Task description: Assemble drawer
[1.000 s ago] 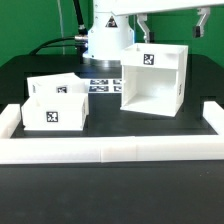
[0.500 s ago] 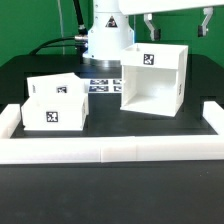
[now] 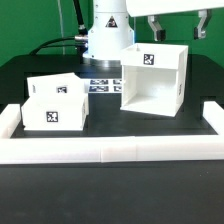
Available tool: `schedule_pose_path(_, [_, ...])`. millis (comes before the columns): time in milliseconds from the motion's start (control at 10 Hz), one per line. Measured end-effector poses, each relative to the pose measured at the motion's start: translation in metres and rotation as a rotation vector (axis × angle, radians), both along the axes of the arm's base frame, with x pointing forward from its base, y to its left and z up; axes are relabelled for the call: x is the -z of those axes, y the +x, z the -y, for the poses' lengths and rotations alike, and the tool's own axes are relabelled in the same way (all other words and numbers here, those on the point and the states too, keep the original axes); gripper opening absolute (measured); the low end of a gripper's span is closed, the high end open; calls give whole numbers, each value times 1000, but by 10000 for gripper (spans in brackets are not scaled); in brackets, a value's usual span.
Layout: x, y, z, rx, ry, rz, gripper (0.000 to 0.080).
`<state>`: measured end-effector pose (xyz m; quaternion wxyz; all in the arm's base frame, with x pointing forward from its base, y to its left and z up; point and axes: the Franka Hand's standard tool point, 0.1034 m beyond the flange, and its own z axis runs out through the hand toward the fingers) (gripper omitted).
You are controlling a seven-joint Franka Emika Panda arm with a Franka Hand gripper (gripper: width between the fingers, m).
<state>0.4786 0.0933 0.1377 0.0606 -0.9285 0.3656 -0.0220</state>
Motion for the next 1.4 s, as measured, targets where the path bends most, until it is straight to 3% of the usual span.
schedule_pose_path(300, [14,-26,-16,-62,-26,-36,650])
schedule_pose_path(500, [31,-38,-26,-97,-35,-62,650])
schedule_pose_path(700, [43,-42,-26,-168,-40,-79,650])
schedule_pose_path(1000, [42,-38,-24,-225,-40,-73,650])
schedule_pose_path(1300, [42,-38,-22,-232,-38,-72,221])
schedule_pose_path(1400, [41,-36,-20,-235,-36,-69,221])
